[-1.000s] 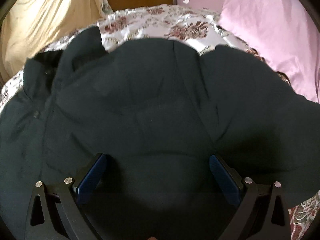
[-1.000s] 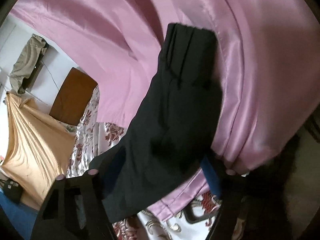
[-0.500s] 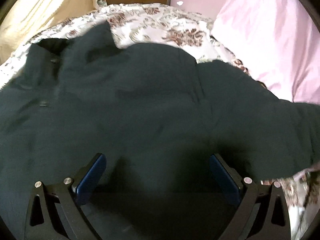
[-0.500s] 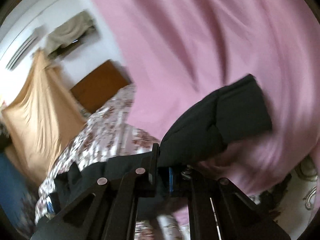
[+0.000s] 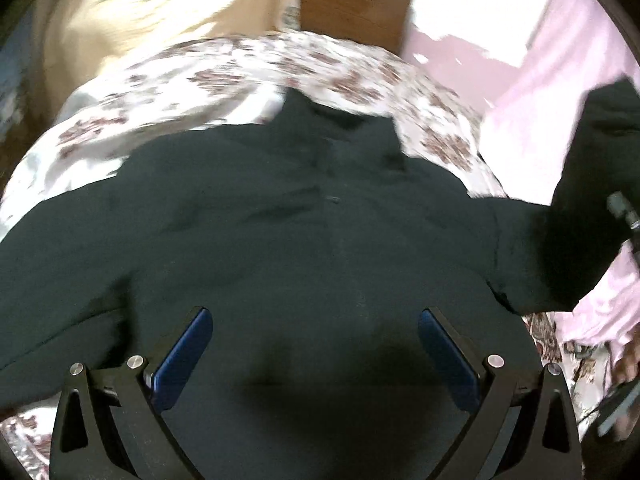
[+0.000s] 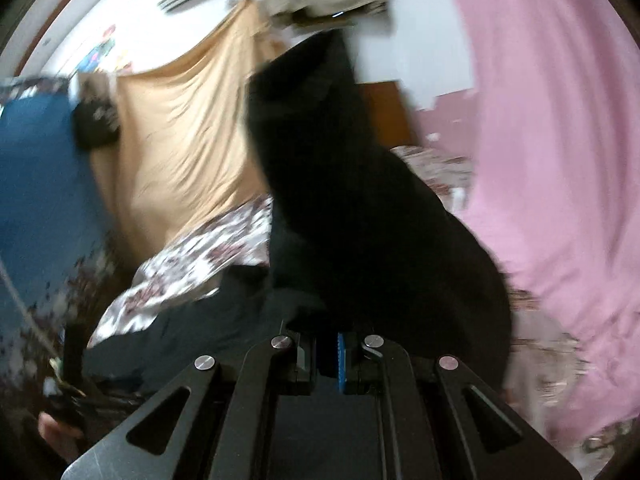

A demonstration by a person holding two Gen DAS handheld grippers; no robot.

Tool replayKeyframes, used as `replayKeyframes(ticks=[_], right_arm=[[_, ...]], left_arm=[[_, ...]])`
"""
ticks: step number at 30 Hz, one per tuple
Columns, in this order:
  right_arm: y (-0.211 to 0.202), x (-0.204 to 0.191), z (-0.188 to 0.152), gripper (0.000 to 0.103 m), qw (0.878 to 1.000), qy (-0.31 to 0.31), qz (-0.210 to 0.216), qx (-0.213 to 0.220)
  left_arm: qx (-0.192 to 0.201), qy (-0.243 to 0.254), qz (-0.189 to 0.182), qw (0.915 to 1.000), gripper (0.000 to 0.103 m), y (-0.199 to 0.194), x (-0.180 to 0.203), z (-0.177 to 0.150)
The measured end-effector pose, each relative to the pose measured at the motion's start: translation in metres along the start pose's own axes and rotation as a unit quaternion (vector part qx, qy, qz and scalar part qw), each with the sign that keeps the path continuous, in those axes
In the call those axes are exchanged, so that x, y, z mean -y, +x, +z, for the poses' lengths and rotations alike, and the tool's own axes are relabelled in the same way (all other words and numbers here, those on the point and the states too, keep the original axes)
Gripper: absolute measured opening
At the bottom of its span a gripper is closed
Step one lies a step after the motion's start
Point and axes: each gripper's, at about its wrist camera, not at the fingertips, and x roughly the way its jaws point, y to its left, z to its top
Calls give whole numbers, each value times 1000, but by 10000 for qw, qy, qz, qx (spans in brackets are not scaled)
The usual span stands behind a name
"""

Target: Fold large clothes

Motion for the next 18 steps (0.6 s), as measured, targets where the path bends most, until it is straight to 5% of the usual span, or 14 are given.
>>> replayKeyframes(ticks=[4,10,18], right_arm=[[36,-65,-22,7,9977,-386,388,-409],[78,-145,-91,7,9846,-985,763,-1226],[116,-194,-161,8,9647,-1344,835,-2103]], left_arm=[[183,-329,-3,9993,103,-21,-59,-1],[303,-1072,-523,9924,103,-19,-126,-15],[149,-1621,-1507,9751,103,23,-143,-19]])
